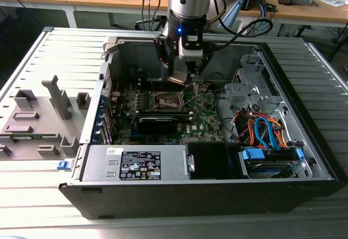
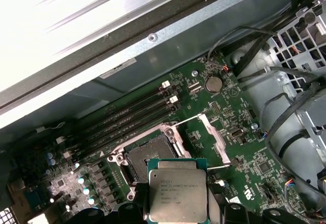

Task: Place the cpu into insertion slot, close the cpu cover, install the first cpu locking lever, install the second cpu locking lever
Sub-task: 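Place the cpu into insertion slot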

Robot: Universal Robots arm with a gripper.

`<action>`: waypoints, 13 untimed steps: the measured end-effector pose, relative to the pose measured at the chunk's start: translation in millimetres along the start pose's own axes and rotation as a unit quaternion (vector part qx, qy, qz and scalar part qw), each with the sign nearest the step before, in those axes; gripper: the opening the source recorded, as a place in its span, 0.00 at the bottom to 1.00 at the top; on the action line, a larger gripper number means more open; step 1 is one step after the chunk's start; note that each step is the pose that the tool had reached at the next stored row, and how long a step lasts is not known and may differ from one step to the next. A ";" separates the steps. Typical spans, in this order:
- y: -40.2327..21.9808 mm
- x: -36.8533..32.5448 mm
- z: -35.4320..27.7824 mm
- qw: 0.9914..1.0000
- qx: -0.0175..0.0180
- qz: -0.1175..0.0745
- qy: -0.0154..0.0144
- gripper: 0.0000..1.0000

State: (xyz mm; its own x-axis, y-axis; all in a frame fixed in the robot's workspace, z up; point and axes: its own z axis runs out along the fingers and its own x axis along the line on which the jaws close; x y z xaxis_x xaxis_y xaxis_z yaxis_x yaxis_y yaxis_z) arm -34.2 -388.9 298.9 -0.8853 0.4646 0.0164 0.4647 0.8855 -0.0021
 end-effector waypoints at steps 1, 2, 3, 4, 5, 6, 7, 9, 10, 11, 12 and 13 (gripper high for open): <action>0.0 0.0 0.0 1.000 0.000 0.000 0.000 0.55; 0.0 0.0 0.0 1.000 0.000 0.001 0.000 0.55; 0.0 0.0 0.0 1.000 0.000 0.002 0.000 0.55; 0.0 0.0 0.0 1.000 0.000 0.002 0.000 0.55; 0.0 0.0 0.0 1.000 0.000 0.003 0.000 0.55; 0.0 0.0 0.0 1.000 0.000 0.004 0.000 0.55; 0.0 0.0 0.0 1.000 0.000 0.004 0.000 0.55; 0.0 0.0 0.0 1.000 0.000 0.005 0.000 0.55; 0.0 0.0 0.0 1.000 0.000 0.005 0.000 0.55; 0.0 0.0 0.0 1.000 0.000 0.006 0.000 0.55; 0.0 0.0 0.0 1.000 0.000 0.006 0.000 0.55; 0.0 0.0 0.0 1.000 0.000 0.007 0.000 0.55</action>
State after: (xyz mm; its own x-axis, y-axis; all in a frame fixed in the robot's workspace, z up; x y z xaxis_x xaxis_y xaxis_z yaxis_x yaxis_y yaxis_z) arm -34.2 -388.9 298.9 -0.8790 0.4765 0.0164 0.4765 0.8792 -0.0022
